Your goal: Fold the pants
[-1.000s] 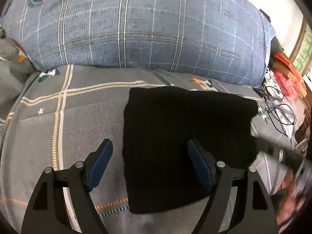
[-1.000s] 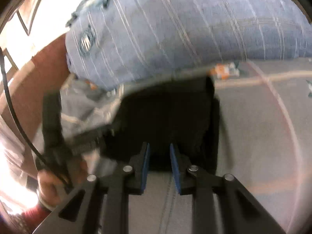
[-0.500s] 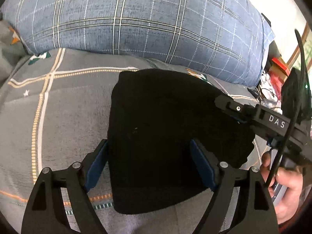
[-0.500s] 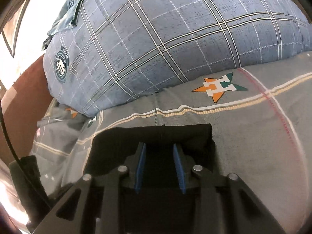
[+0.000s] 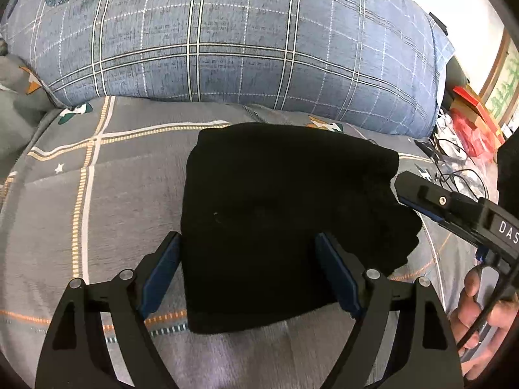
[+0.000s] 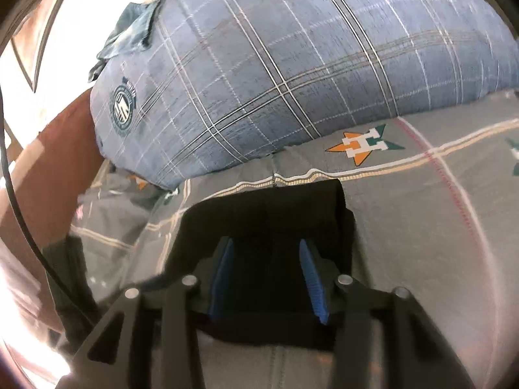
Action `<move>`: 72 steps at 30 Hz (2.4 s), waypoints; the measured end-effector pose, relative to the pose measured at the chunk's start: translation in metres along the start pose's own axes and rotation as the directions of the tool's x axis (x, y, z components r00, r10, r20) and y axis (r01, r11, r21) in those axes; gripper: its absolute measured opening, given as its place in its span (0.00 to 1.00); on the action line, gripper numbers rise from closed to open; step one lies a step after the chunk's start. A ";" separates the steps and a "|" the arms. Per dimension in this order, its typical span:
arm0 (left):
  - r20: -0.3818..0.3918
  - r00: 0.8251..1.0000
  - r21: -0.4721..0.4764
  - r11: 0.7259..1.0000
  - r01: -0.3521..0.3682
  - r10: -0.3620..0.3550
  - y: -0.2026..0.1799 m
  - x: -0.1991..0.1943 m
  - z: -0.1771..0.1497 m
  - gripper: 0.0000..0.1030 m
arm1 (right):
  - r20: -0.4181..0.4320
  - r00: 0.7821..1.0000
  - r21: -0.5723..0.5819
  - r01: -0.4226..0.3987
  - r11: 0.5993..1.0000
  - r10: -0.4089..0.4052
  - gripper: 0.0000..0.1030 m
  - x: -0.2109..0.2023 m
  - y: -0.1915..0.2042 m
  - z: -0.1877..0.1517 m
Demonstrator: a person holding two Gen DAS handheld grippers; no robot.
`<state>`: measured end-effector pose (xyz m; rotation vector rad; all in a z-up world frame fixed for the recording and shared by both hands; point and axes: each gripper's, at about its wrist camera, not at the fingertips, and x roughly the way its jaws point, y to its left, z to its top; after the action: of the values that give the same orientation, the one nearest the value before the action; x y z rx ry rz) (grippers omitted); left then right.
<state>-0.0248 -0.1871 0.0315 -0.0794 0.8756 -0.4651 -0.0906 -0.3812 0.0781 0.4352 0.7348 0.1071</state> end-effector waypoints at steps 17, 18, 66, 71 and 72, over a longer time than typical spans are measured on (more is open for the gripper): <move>-0.017 0.995 0.041 0.994 -0.098 0.099 0.013 0.032 0.073 0.82 | 0.030 1.000 0.025 0.005 1.000 -0.006 0.47 0.026 -0.008 0.030; -0.022 0.995 0.038 0.995 -0.093 0.093 0.013 0.037 0.076 0.82 | 0.020 1.000 0.031 0.016 0.999 -0.016 0.47 0.032 -0.012 0.031; 0.025 0.994 -0.013 0.995 -0.103 0.103 0.000 -0.032 0.018 0.86 | 0.031 0.967 -0.139 0.256 0.956 -0.255 0.75 -0.024 0.031 -0.030; 0.018 0.995 -0.032 0.994 -0.101 0.101 0.004 -0.030 0.015 0.86 | 0.026 0.966 -0.143 0.257 0.956 -0.256 0.76 -0.022 0.030 -0.031; 0.016 0.995 -0.035 0.994 -0.101 0.101 0.005 -0.030 0.015 0.86 | 0.026 0.967 -0.138 0.256 0.957 -0.255 0.77 -0.023 0.029 -0.031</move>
<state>-0.0287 -0.1717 0.0616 -0.0702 0.8660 -0.3545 -0.1265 -0.3498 0.0839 0.2030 0.7646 -0.0859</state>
